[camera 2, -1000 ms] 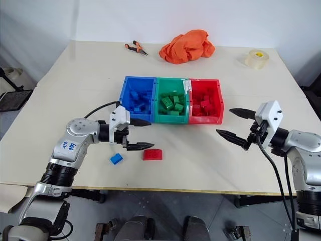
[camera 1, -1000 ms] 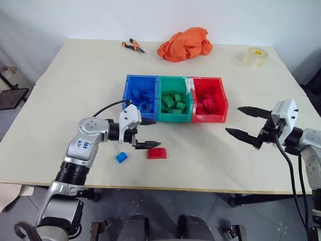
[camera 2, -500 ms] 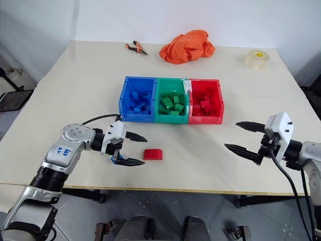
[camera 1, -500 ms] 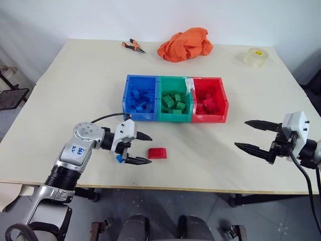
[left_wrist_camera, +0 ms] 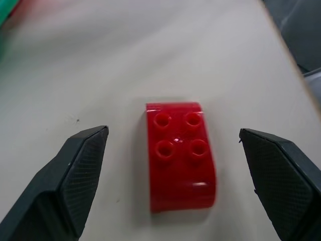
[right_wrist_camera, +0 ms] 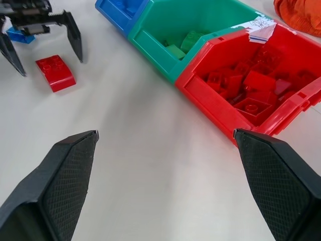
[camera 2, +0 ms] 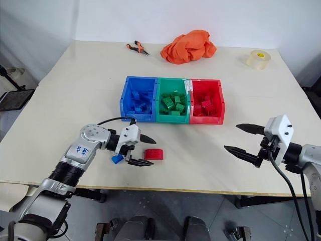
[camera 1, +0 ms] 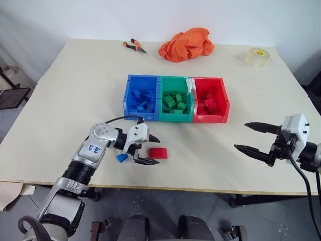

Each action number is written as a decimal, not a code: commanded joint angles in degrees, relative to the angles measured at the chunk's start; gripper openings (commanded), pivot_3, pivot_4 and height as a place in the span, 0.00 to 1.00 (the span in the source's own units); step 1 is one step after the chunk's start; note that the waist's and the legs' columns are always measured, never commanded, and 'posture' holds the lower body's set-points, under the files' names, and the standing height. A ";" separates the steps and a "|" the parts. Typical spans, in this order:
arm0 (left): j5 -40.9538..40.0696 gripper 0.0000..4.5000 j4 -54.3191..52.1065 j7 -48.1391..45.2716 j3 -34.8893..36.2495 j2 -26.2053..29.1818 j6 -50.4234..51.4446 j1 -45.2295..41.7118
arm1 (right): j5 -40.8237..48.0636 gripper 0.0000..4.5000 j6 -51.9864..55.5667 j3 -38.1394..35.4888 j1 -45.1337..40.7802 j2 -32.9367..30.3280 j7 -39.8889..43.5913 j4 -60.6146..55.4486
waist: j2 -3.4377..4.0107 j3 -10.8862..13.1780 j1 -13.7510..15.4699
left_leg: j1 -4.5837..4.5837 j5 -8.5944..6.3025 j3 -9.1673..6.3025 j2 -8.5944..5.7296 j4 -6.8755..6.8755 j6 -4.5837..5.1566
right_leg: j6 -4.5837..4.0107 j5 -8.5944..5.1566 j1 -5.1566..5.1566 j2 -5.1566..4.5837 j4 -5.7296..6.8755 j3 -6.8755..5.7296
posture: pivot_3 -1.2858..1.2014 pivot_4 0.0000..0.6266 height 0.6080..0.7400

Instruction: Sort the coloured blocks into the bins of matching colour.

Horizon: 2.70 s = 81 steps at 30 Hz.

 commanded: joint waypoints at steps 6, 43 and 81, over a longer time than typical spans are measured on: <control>1.34 0.79 0.99 -0.42 -0.86 -0.48 -3.84 -0.44 | 1.79 1.00 0.64 -4.58 2.08 -0.92 -0.56 -3.71 | 0.00 0.00 -0.05 | 0.01 0.00 0.00 0.02 0.00 0.00 | 0.00 0.00 0.00 0.00 0.00 0.01 | 0.52 0.24 1.00; 5.18 0.33 53.01 34.61 10.42 -29.51 -17.72 -42.31 | 2.31 1.00 -1.40 -7.75 12.01 7.15 -8.85 -12.81 | -0.10 0.04 1.23 | -0.04 -0.03 0.13 -0.37 -0.02 0.13 | 0.15 0.08 -0.06 -0.07 -0.07 -0.01 | 0.52 0.24 1.00; 1.27 1.00 25.64 3.82 16.76 -4.04 -9.95 -24.64 | 0.31 1.00 -2.16 1.42 -2.47 4.11 -2.01 -1.60 | -0.07 0.02 -0.27 | -0.03 0.01 0.09 -0.18 0.01 0.09 | 0.15 0.08 -0.19 -0.06 0.18 0.01 | 0.52 0.24 1.00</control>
